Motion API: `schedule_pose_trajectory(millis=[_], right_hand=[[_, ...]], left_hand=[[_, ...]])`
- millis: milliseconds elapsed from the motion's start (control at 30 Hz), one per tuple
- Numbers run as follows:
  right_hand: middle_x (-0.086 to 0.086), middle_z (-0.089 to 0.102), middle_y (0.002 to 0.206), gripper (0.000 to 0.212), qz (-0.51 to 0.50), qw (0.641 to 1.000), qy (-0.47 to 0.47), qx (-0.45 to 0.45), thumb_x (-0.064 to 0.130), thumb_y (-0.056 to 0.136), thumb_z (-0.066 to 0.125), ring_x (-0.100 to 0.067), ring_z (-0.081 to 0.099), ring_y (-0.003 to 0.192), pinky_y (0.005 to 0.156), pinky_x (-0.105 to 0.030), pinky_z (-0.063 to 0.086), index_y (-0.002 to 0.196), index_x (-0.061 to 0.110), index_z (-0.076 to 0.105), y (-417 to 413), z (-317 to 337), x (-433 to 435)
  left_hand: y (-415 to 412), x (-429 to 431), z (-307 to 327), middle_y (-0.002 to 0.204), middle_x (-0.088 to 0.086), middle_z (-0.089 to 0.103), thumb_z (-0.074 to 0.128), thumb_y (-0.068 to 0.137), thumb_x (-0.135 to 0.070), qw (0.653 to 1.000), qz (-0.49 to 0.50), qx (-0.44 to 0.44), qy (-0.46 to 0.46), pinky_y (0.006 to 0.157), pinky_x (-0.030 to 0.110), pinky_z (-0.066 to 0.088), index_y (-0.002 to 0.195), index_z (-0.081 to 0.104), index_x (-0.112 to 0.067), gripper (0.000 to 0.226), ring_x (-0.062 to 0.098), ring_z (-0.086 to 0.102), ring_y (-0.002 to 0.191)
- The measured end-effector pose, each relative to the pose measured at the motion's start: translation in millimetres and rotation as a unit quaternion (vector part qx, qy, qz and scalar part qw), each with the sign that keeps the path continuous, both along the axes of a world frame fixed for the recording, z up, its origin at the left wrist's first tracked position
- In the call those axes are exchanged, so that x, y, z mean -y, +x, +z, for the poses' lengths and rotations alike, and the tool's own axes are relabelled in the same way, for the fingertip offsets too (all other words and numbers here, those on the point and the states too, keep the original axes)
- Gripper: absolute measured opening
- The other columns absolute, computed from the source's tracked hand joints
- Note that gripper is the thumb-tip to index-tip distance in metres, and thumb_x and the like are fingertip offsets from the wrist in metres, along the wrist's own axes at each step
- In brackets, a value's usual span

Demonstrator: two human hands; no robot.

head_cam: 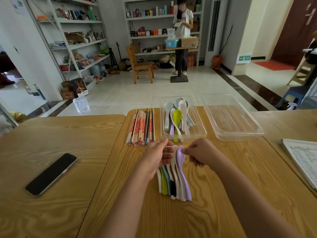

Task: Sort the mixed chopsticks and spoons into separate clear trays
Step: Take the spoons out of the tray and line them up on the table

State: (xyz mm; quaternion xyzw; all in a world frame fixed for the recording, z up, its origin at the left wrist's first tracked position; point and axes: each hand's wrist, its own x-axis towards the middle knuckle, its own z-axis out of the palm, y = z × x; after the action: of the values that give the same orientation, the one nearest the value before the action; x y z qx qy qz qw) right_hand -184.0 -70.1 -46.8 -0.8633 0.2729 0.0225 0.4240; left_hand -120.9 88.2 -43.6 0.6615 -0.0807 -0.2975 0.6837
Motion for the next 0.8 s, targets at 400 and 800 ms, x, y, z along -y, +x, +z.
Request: schedule_pose_trajectory(millis=[400,800], right_hand=[[-0.011,0.066,0.054,0.022,-0.016,0.998,-0.063,0.005,0.016,0.088,0.067,-0.017,0.058,0.036,0.045,-0.024,0.049,0.076,-0.003,0.065,119,21,52],[-0.009,0.061,0.049,0.023,0.018,0.993,-0.079,-0.091,0.011,0.083,0.06,-0.022,0.058,0.044,0.056,-0.03,0.053,0.061,0.003,0.062,168,-5,57]], left_hand=[[80,42,29,0.078,0.006,0.063,0.043,0.105,-0.025,1.0,-0.01,0.013,0.016,0.054,0.023,0.051,0.099,0.064,-0.007,0.029,0.014,0.058,0.063],[111,52,15,0.08,0.005,0.066,0.043,0.105,-0.028,0.999,-0.015,0.014,0.026,0.061,0.027,0.052,0.104,0.066,-0.007,0.031,0.015,0.06,0.068]])
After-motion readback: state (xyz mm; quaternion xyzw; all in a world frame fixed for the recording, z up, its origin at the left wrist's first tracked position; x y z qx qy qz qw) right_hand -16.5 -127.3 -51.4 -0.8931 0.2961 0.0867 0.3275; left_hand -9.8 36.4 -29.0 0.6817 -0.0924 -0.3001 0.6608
